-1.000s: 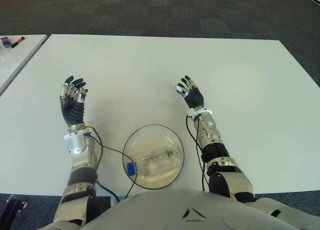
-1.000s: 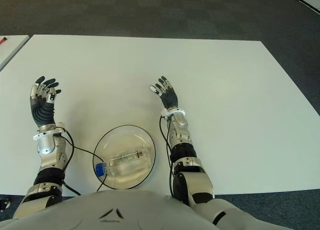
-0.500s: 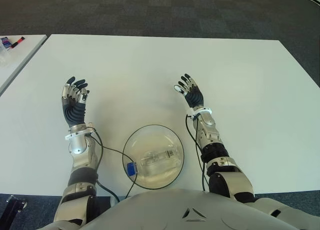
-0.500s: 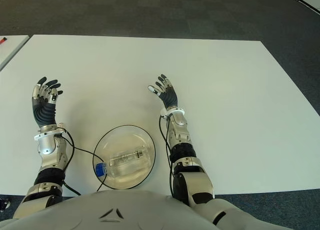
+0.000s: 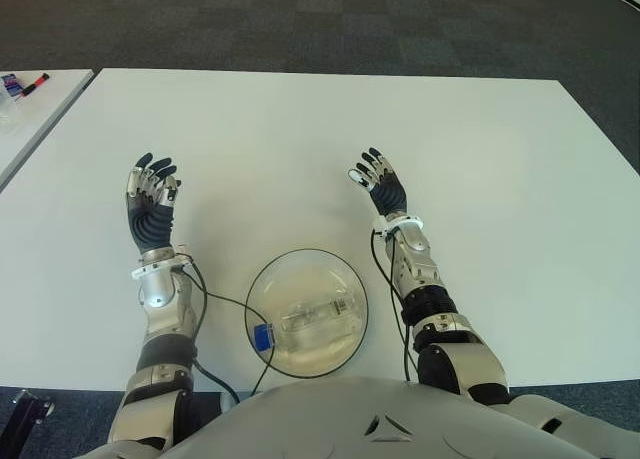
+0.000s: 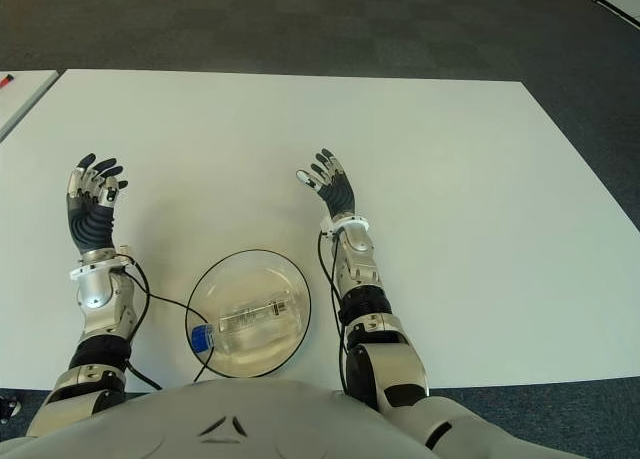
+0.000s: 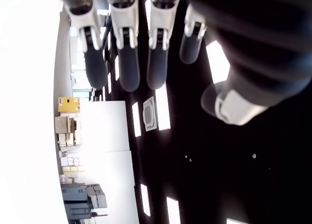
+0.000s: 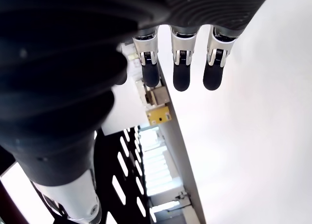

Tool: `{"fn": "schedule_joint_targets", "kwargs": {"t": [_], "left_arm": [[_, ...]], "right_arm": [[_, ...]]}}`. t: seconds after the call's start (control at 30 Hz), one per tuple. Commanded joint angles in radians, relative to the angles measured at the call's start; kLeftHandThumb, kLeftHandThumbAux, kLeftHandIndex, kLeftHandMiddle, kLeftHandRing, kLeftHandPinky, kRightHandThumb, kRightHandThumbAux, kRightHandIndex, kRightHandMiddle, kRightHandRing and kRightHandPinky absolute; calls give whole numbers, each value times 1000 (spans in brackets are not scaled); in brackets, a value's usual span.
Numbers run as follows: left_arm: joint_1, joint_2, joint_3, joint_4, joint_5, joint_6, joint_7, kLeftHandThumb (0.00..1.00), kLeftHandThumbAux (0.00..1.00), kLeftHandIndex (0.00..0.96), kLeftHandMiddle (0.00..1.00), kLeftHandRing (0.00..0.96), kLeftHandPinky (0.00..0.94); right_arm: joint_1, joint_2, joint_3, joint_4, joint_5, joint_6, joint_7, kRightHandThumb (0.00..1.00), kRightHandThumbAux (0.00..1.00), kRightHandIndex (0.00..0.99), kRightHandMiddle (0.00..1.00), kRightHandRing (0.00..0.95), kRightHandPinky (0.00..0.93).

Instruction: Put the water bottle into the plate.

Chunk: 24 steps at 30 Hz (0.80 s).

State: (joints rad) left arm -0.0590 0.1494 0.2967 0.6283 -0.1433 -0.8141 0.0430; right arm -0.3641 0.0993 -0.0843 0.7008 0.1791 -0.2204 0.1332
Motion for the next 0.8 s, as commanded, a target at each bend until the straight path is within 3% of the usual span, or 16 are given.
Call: {"fn": "schedule_joint_targets", "kwargs": {"t": [0.03, 0.2, 0.47, 0.7, 0.8], "left_arm": [[3, -17, -23, -10, 36, 26, 3, 487, 650, 157, 247, 255, 282], [-4, -81, -60, -39, 77, 55, 42, 410, 683, 141, 200, 191, 213], [-12, -112, -67, -50, 64, 127, 55, 313, 737, 115, 130, 115, 137], [-9, -127, -84, -61, 87, 132, 68, 233, 781, 88, 74, 63, 86], [23, -139, -112, -130, 126, 160, 79, 193, 792, 74, 53, 45, 78]], "right_arm": [[19, 35, 13, 16, -14, -17, -6, 171, 821, 73, 90, 85, 119], [19, 37, 23, 24, -28, -25, -3, 134, 820, 53, 66, 58, 90], [3, 28, 45, 70, -55, -47, -3, 89, 811, 14, 28, 21, 53], [-4, 23, 56, 99, -85, -69, -9, 67, 798, 0, 3, 1, 23], [-6, 18, 62, 123, -103, -86, -11, 61, 788, 0, 1, 0, 19]]}}
